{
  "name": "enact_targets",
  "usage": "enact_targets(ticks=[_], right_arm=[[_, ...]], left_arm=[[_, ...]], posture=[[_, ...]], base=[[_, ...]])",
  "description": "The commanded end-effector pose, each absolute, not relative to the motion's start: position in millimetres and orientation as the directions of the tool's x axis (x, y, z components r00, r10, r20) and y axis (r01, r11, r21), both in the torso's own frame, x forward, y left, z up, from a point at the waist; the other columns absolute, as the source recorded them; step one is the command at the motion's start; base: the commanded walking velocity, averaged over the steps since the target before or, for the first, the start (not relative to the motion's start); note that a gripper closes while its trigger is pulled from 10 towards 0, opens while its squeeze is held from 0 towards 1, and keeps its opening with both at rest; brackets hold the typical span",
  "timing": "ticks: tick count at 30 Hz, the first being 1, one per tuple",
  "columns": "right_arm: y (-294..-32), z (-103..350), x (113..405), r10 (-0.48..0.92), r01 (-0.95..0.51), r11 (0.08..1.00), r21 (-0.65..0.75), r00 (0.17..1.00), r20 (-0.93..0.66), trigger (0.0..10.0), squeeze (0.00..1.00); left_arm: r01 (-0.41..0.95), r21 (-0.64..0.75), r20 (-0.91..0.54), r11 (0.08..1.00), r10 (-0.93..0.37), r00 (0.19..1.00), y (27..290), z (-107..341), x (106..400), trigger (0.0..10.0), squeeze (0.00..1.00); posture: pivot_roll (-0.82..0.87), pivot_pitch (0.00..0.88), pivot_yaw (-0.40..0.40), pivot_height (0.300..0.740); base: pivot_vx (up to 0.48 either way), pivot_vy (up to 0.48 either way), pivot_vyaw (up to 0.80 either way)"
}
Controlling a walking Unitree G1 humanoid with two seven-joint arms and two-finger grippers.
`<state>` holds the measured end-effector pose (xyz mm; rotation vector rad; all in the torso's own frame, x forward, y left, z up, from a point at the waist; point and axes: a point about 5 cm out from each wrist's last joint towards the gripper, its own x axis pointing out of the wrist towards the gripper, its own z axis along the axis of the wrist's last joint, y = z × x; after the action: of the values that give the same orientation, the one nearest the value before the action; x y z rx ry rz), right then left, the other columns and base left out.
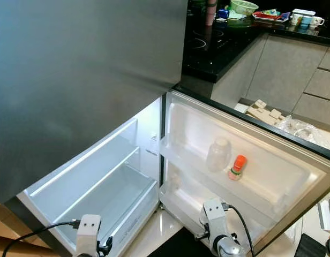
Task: Restocking fridge
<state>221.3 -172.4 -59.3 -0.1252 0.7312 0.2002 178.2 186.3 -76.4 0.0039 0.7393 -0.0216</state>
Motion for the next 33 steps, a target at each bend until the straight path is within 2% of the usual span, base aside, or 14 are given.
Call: enact_targets(ticks=[1,33], right_arm=[[-172.5,-61.5,218.7,0.136,-0.224,0.974,-0.04,0.713,-0.688,10.0,0.0],[-162.6,-60.5,220.2,0.201,-0.284,0.959,-0.011,0.705,-0.68,10.0,0.0]], left_arm=[[0.0,-0.005,-0.692,1.0,-0.003,0.722,186.5,-78.8,175.6,10.0,0.0],[-0.012,-0.03,-0.677,0.999,-0.012,0.736,184.0,-75.4,183.4,10.0,0.0]], posture=[[-0.09,0.0,-0.074,0.74],[-0.08,0.0,-0.073,0.74]], base=[[-0.262,0.0,0.0],[-0.31,0.0,0.0]])
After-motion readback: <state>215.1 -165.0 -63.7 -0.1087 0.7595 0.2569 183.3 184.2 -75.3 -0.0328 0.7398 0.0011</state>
